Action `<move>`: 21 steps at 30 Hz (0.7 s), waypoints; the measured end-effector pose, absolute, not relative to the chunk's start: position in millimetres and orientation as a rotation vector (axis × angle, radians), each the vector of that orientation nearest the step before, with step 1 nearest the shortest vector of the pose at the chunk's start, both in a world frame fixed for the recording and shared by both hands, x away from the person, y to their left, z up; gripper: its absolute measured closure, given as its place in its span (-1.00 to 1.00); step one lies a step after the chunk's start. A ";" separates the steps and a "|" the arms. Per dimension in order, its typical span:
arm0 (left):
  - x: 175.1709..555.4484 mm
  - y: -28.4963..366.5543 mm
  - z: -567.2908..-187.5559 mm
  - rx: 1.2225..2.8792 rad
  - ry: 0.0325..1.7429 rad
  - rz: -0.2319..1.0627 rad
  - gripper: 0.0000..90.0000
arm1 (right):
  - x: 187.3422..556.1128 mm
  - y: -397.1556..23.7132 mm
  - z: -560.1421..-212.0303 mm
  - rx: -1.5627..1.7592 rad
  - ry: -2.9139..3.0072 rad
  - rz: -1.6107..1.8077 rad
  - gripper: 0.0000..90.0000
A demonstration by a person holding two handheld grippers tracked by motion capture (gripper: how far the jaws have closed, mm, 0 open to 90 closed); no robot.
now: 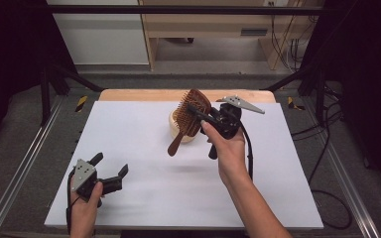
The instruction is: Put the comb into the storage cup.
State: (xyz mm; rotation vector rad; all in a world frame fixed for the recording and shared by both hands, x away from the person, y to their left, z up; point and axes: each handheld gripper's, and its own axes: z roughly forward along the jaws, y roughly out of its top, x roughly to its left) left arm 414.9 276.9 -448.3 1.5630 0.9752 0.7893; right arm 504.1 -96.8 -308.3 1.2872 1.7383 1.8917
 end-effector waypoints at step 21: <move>415.4 288.3 -447.8 1.462 1.008 0.743 -0.95 | 524.1 -94.1 -295.6 1.310 1.675 1.901 0.15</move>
